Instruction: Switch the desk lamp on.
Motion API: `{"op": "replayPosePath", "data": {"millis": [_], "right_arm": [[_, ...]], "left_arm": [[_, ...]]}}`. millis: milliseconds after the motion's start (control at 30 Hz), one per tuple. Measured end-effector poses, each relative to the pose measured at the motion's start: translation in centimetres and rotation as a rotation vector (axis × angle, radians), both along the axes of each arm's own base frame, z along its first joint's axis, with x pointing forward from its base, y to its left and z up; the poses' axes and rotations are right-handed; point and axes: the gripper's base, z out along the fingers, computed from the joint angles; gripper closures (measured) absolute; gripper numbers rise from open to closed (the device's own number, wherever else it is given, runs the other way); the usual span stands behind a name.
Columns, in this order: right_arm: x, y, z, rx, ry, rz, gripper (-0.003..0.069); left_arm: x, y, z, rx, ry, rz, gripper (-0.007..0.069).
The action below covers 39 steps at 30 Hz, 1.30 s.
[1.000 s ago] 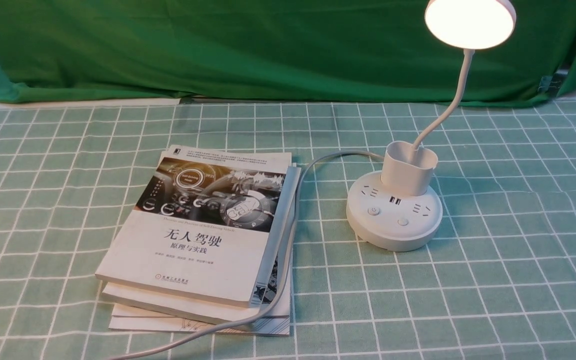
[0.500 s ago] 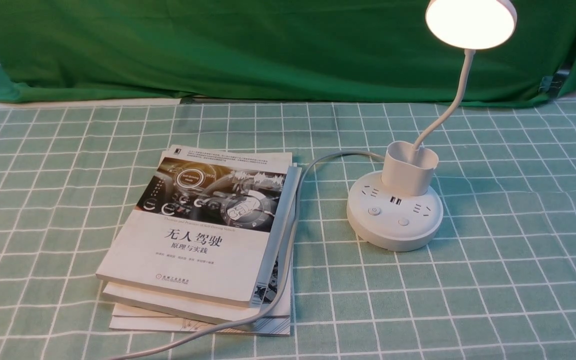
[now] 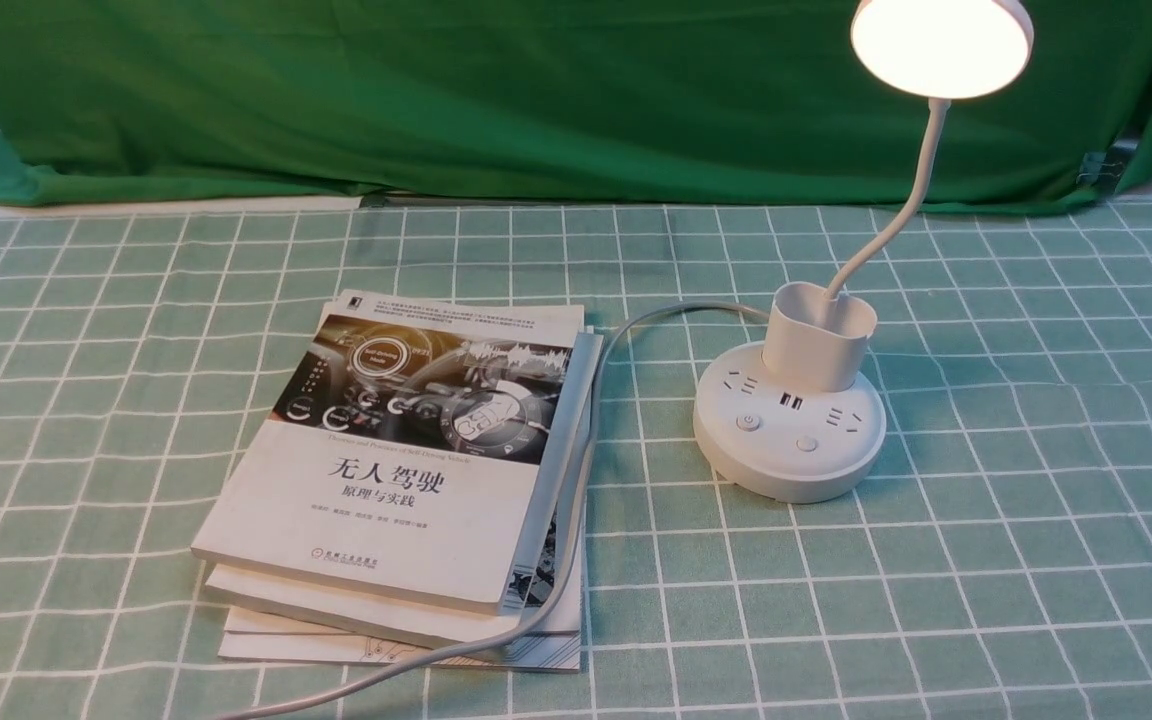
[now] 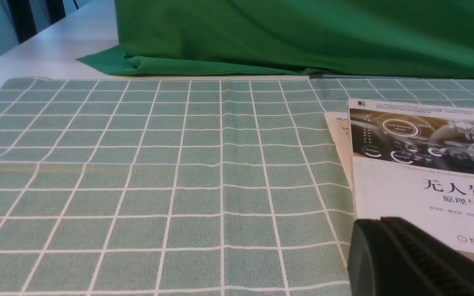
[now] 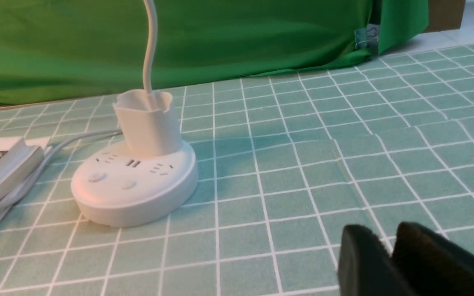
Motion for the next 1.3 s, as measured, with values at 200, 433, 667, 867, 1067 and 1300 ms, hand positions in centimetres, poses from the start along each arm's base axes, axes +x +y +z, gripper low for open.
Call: {"op": "replayPosePath", "data": {"millis": [200, 433, 667, 867, 1067, 1300], "right_arm": [[0.0, 0.0, -0.01, 0.0, 0.001, 0.0, 0.0469], [0.0, 0.0, -0.01, 0.0, 0.001, 0.0, 0.0452], [0.0, 0.0, -0.01, 0.0, 0.001, 0.0, 0.0435], [0.0, 0.0, -0.01, -0.001, 0.001, 0.0, 0.0424], [0.0, 0.0, -0.01, -0.001, 0.001, 0.0, 0.0422], [0.0, 0.0, -0.01, -0.001, 0.001, 0.0, 0.0422]], "left_arm": [[0.0, 0.0, 0.0, 0.0, 0.0, 0.0, 0.0603], [0.0, 0.0, 0.0, 0.0, 0.0, 0.0, 0.0603], [0.0, 0.0, 0.0, 0.0, 0.0, 0.0, 0.0603], [0.0, 0.0, 0.0, 0.0, 0.0, 0.0, 0.0603], [0.0, 0.0, 0.0, 0.0, 0.0, 0.0, 0.0603], [0.0, 0.0, 0.0, 0.0, 0.0, 0.0, 0.0603]]}}
